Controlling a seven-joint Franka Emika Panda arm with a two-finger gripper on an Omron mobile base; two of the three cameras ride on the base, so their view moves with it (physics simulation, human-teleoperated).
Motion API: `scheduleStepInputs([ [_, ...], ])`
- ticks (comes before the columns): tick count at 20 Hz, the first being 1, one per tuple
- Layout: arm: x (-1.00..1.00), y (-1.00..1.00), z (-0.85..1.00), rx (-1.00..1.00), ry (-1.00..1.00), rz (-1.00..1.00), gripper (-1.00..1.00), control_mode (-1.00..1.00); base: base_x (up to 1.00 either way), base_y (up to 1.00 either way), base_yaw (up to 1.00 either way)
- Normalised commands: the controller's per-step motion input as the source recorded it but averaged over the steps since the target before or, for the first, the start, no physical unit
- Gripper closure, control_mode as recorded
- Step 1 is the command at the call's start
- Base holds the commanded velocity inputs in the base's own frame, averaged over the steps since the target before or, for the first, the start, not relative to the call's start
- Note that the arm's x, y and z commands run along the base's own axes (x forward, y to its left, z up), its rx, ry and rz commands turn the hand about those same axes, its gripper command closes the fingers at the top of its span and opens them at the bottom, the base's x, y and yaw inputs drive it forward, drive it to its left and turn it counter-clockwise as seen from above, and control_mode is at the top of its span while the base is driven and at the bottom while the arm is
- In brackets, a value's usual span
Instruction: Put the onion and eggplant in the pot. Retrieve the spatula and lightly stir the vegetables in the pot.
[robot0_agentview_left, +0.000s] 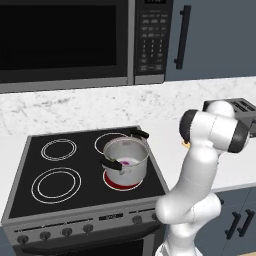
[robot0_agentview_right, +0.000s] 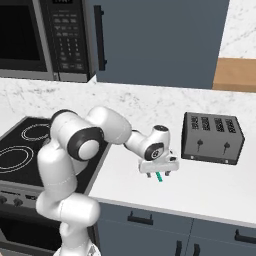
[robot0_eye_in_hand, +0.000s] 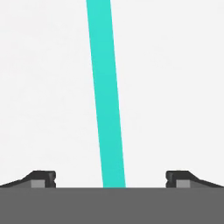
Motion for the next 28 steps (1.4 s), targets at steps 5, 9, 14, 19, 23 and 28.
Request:
scheduleStepInputs([
  [5, 0.00, -0.08, -0.31, 0.03, 0.03, 0.00, -1.00, -1.00, 0.00, 0.00, 0.00],
  [9, 0.00, -0.01, -0.37, 0.01, 0.00, 0.00, 1.00, -1.00, 0.00, 0.00, 0.00],
  [14, 0.00, 0.00, -0.48, 0.00, 0.00, 0.00, 1.00, -1.00, 0.00, 0.00, 0.00],
  [19, -0.23, 0.00, -0.62, 0.00, 0.00, 0.00, 1.00, -1.00, 0.00, 0.00, 0.00],
  [23, -0.38, 0.00, -0.71, 0.00, 0.00, 0.00, 1.00, -1.00, 0.00, 0.00, 0.00],
  [28, -0.04, 0.00, -0.27, 0.00, 0.00, 0.00, 1.00, -1.00, 0.00, 0.00, 0.00],
])
